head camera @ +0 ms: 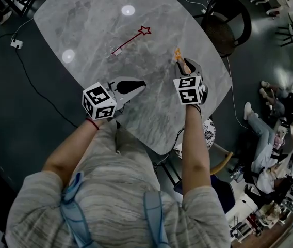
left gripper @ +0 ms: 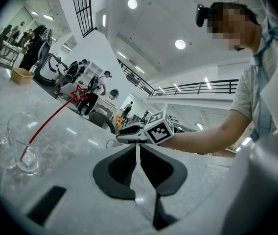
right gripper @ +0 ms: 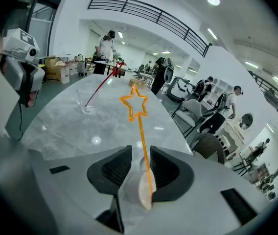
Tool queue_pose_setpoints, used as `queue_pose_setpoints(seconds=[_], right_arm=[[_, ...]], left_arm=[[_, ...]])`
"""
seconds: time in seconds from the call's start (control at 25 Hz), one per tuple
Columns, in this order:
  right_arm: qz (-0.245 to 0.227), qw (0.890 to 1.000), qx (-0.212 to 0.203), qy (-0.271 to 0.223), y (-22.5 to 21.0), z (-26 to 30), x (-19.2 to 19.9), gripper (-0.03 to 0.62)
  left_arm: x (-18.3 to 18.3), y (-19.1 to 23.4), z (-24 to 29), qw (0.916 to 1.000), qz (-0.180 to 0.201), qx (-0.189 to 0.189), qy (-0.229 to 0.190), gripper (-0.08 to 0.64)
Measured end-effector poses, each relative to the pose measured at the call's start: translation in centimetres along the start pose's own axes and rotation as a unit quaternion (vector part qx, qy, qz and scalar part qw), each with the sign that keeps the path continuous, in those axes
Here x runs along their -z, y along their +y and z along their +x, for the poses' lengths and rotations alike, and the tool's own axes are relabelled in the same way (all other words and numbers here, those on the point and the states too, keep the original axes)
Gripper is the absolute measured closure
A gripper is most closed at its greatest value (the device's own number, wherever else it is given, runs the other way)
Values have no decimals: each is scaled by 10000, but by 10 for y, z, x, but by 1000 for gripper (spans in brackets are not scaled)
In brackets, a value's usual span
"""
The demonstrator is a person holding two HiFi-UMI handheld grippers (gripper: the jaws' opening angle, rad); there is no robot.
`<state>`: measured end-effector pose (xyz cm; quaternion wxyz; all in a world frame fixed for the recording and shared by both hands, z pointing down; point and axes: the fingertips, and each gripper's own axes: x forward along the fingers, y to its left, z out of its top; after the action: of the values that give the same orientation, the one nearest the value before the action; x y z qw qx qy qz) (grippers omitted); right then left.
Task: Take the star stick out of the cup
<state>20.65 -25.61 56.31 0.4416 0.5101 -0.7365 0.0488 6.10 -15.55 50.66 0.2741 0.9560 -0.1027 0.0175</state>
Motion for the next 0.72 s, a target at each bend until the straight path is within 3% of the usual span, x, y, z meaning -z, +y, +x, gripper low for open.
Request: queue_pose_setpoints(seconds=[0.6,0.72], right_arm=[[-350,9990,46,278,0,12,14,502],[-448,9986,98,276,-1,12,14,537]], left_arm=[[4,-1,-1,10000,-52,-9,12,543],[5,0,-1,10000,-61,-13,24,541]])
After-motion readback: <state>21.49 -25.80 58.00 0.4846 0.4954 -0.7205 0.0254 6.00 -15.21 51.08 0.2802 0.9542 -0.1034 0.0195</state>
